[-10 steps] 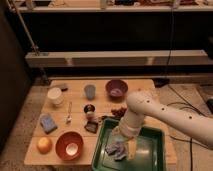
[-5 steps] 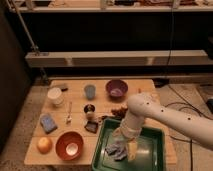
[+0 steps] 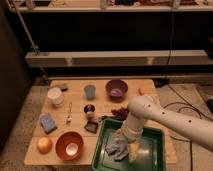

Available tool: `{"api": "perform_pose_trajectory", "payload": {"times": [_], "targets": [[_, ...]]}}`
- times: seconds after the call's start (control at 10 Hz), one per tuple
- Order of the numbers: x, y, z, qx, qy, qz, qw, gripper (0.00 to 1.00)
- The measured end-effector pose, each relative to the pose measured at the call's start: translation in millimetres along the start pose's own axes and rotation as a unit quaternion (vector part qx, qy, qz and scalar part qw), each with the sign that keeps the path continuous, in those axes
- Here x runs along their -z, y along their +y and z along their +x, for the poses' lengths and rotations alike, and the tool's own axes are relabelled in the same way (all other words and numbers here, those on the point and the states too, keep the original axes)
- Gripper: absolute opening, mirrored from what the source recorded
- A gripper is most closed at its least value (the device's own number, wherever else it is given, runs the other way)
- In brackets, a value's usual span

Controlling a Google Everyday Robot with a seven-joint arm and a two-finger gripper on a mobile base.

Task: Wipe table surface with towel

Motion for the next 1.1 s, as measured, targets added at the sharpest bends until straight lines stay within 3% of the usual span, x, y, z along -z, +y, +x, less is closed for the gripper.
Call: {"api": "perform_pose_trajectory", "payload": {"times": [0.7,1.1], "targets": [[-2.5,3.2,-1.5,0.044,-0.004,0.017,0.9989,0.04],[2.2,2.7,-10.7,0.057,0.001,0.026,0.998,0.0]]}}
